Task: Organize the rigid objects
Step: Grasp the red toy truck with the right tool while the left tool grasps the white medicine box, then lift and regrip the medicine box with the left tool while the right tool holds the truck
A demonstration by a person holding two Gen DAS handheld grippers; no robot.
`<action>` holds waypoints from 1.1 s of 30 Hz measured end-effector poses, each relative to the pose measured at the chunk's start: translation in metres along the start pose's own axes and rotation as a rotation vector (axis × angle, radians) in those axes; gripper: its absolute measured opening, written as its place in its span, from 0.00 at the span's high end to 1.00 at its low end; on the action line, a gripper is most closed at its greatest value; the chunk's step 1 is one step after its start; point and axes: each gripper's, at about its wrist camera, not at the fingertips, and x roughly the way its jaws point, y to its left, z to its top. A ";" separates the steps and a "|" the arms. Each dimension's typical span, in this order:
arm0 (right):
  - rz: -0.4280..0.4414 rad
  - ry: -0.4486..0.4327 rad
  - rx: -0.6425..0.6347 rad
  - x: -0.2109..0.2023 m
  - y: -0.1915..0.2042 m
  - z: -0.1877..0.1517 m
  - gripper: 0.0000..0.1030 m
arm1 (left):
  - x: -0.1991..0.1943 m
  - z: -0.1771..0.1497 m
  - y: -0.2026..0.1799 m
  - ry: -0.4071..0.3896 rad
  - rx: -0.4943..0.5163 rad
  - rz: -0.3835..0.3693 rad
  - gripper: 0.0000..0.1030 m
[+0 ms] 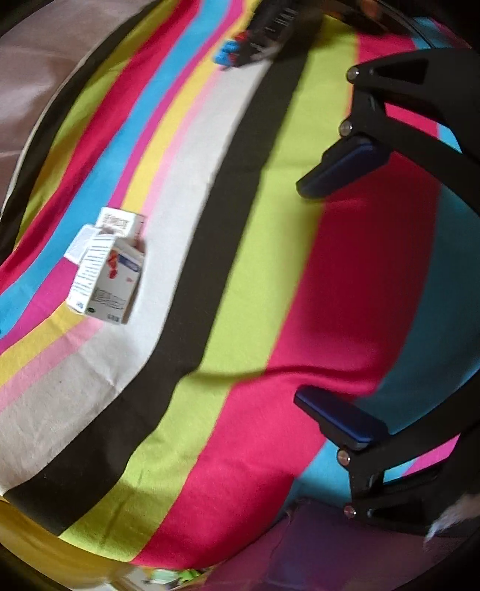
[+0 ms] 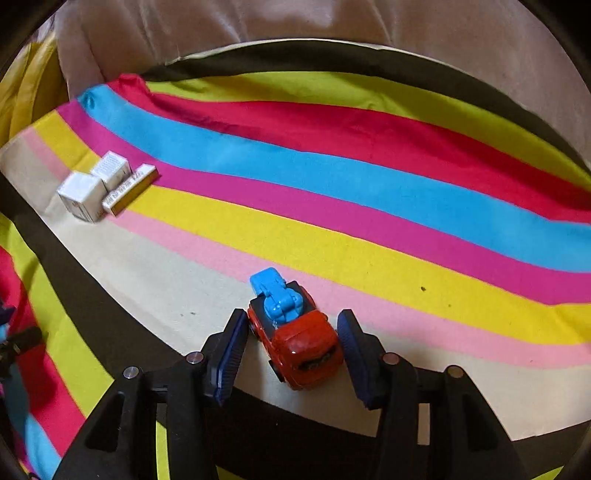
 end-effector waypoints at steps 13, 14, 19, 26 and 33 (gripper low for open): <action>0.030 -0.003 0.026 0.008 -0.009 0.001 0.50 | 0.029 0.103 0.012 -0.177 -0.566 0.120 0.01; 0.032 -0.004 0.028 0.009 -0.009 0.001 0.50 | 0.034 0.107 0.015 -0.166 -0.596 0.135 0.01; 0.047 -0.007 0.040 0.008 -0.012 0.001 0.50 | 0.057 0.120 0.033 -0.165 -0.719 0.148 0.00; 0.059 -0.010 0.051 0.007 -0.014 0.002 0.50 | 0.067 0.132 0.029 -0.121 -0.620 0.197 0.00; 0.065 -0.013 0.063 0.006 -0.014 0.001 0.50 | 0.070 0.139 -0.004 -0.081 -0.319 0.229 0.27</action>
